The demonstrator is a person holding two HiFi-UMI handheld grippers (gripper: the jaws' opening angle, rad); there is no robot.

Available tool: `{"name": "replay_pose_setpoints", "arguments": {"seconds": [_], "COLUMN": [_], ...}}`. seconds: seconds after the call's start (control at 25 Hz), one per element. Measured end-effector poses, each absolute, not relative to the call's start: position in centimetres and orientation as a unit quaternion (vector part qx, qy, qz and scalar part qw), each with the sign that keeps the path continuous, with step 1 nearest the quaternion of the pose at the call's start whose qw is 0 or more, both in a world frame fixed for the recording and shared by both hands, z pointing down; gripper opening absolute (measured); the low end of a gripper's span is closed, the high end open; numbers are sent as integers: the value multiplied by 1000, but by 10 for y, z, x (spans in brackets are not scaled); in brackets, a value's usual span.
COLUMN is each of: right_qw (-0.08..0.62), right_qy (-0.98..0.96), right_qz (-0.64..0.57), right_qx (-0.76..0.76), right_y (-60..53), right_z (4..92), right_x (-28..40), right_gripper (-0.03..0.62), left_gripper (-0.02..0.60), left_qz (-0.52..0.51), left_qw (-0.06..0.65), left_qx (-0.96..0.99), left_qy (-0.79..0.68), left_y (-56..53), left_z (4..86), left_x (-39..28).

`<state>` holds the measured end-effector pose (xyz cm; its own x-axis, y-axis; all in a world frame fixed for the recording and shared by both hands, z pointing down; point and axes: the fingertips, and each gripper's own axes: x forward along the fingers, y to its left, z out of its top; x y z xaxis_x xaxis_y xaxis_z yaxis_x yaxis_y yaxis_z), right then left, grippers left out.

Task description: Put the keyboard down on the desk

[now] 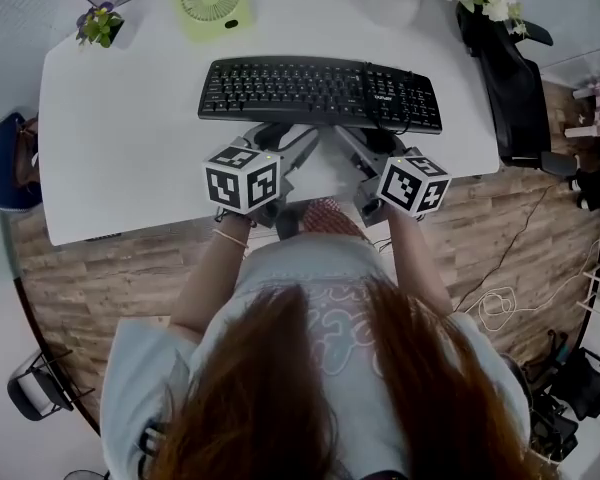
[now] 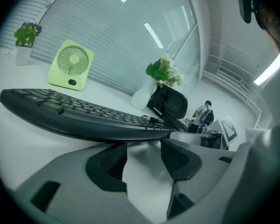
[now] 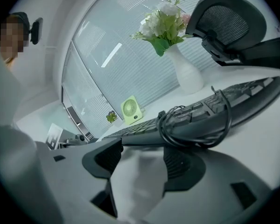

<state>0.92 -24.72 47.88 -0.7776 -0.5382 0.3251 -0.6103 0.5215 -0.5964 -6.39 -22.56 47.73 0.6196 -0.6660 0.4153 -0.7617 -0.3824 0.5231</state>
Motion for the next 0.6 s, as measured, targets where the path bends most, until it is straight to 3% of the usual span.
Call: {"name": "replay_pose_setpoints", "arguments": {"seconds": [0.6], "right_qw": [67], "right_qy": [-856], "right_qz": [363], "right_qx": [361], "right_y": [-232], "right_z": [485], "right_x": [9], "right_gripper": [281], "left_gripper": [225], "left_qz": [80], "left_qw": [354], "left_qx": [839], "left_qy": [-405], "left_y": [-214], "left_z": [480], "left_x": [-61]}}
